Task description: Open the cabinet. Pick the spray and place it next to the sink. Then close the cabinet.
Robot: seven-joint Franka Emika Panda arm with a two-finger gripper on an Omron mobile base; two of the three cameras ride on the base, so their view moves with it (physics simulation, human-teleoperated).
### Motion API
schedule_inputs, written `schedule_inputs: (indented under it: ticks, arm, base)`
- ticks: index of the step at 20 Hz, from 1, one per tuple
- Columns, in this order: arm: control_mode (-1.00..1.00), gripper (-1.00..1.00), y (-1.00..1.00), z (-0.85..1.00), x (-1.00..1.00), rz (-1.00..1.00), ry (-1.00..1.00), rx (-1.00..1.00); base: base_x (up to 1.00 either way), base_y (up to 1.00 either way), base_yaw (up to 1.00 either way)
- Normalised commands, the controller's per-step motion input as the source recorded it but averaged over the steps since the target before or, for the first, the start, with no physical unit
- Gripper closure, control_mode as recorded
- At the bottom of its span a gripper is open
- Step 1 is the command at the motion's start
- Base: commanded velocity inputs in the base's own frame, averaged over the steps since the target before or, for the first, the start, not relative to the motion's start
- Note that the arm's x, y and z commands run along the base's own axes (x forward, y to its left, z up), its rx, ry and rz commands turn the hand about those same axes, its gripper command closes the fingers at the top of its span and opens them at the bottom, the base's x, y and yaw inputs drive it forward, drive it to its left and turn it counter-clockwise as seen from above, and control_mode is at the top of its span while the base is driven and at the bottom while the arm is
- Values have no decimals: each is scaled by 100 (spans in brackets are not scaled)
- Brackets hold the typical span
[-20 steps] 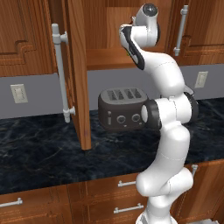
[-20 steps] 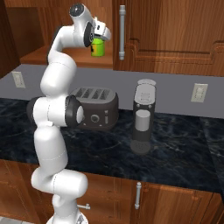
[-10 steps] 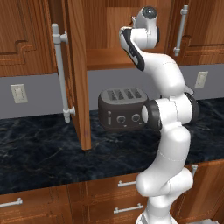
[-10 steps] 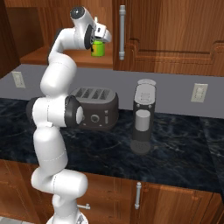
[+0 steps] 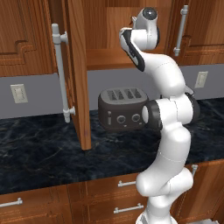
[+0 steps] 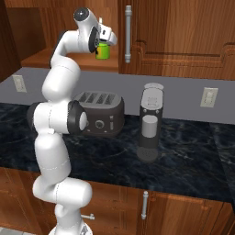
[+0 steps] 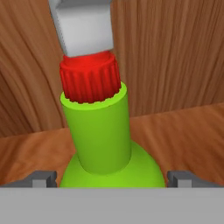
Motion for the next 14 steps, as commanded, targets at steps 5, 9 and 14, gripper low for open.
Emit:
schedule_inputs:
  ticks: [5,9,14]
  arm:
    - [-100,-100,0,0,0,0,0,0]
    - [-100,100,0,0,0,0,0,0]
    - [-100,100,0,0,0,0,0,0]
  base:
    - [0,0,0]
    - [0,0,0]
    - [0,0,0]
